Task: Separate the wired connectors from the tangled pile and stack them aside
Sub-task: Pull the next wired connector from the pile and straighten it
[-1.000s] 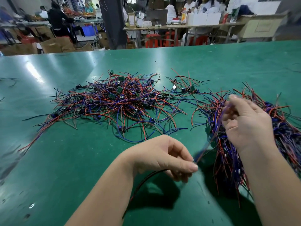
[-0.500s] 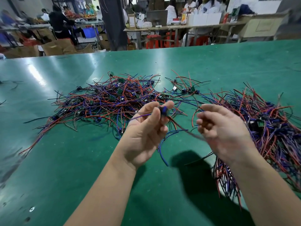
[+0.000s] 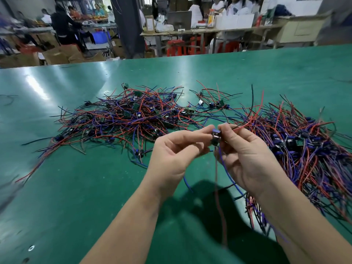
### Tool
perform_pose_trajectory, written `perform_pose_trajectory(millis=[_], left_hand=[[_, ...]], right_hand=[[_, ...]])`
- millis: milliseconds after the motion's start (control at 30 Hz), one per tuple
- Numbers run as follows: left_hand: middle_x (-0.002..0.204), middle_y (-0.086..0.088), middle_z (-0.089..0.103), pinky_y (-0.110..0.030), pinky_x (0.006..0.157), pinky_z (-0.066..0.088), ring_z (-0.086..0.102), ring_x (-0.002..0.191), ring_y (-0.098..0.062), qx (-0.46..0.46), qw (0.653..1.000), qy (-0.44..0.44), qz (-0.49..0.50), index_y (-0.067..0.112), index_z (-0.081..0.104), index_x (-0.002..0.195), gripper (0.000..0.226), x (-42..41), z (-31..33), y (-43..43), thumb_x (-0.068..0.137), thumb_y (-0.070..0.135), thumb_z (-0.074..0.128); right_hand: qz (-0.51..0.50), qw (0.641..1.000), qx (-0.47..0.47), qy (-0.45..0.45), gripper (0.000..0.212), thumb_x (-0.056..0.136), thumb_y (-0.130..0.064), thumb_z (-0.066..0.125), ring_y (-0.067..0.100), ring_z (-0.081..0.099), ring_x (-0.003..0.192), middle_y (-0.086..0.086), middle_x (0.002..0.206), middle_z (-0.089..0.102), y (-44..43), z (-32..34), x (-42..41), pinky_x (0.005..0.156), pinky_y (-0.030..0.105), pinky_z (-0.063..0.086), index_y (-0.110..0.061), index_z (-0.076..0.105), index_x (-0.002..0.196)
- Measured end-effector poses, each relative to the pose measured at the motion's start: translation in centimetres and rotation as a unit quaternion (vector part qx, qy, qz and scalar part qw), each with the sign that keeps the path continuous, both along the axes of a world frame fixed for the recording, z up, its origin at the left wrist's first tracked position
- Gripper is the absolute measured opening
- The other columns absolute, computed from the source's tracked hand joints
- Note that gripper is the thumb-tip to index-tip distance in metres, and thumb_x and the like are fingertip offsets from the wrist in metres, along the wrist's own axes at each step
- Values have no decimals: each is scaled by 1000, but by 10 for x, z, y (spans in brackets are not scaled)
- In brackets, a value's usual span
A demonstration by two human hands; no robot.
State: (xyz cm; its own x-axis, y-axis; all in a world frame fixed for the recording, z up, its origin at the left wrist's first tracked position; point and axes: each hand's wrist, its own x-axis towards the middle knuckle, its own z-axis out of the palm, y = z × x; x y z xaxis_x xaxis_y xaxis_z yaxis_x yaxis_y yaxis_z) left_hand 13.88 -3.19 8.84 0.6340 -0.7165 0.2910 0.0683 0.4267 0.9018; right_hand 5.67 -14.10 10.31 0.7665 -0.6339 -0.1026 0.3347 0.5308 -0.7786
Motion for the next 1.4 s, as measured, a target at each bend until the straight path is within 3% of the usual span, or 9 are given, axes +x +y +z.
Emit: perform_pose_trajectory(millis=[133, 367, 533, 700, 900, 1067, 1200, 1300, 1400], left_hand=[[82, -5, 75, -22, 60, 54, 70, 68, -13, 75, 995, 64, 20, 19, 77, 81, 17, -1, 2, 0, 65, 17, 83], [68, -7, 72, -22, 56, 55, 68, 58, -12, 172, 983, 60, -38, 8, 72, 78, 24, 3, 2, 3, 57, 18, 77], [68, -8, 71, -19, 54, 52, 66, 57, -11, 308, 939, 1, -155, 11, 70, 71, 12, 6, -3, 10, 72, 3, 77], [66, -2, 68, -18, 55, 52, 61, 54, -8, 433, 861, -92, -251, 16, 71, 71, 12, 0, -14, 11, 73, 10, 82], [72, -8, 72, -20, 58, 55, 64, 59, -9, 288, 955, 32, -57, 12, 69, 77, 18, 14, -4, 6, 67, 23, 78], [69, -6, 68, -16, 50, 52, 64, 55, -7, 203, 966, 158, 23, 10, 63, 78, 29, 22, -1, 6, 57, 27, 75], [69, -6, 63, -20, 53, 53, 60, 52, -7, 205, 967, 148, -29, 11, 64, 73, 28, 13, -5, 2, 57, 33, 74], [77, -3, 71, -25, 57, 57, 68, 63, -13, 208, 971, 105, -45, 16, 72, 75, 29, 12, -2, 2, 64, 43, 69], [84, -3, 74, -21, 64, 57, 71, 73, -14, 278, 956, -42, 79, 16, 71, 86, 23, 18, -6, 3, 85, 38, 64]], right_hand=[[38, 995, -85, 38, 7, 60, -21, 69, 4, 58, 49, -2, 58, 66, -3, -4, -3, 49, 15, 47, -15, 72, 60], [-41, 928, -360, 90, 18, 79, -10, 73, 5, 50, 49, -4, 52, 62, -7, -9, -5, 49, 15, 43, -16, 72, 62], [-138, 940, -304, 70, 21, 80, -11, 72, 8, 51, 44, 0, 48, 59, -20, -2, -10, 45, 17, 42, -17, 72, 59], [-214, 949, -230, -6, 14, 86, -9, 66, 10, 61, 52, -3, 59, 64, -26, 2, -12, 51, 19, 48, -16, 69, 75], [-301, 895, -327, 27, 16, 88, -9, 58, 9, 55, 73, -5, 84, 57, -23, -2, -11, 70, 26, 46, -25, 56, 91], [-37, 851, -510, 116, 20, 78, -15, 75, 8, 59, 64, -10, 84, 66, -2, -8, -8, 63, 21, 49, -28, 65, 90], [-39, 761, -630, 151, 24, 70, -16, 81, 10, 59, 68, -5, 82, 64, 6, -12, -8, 69, 27, 50, -22, 71, 91], [-54, 792, -584, 171, 21, 70, -18, 81, 6, 62, 65, -9, 77, 68, -3, -6, -11, 68, 27, 53, -25, 73, 89], [-140, 824, -521, 175, 21, 71, -22, 81, 8, 68, 67, -9, 74, 72, -23, 4, -20, 71, 30, 58, -29, 72, 88]])
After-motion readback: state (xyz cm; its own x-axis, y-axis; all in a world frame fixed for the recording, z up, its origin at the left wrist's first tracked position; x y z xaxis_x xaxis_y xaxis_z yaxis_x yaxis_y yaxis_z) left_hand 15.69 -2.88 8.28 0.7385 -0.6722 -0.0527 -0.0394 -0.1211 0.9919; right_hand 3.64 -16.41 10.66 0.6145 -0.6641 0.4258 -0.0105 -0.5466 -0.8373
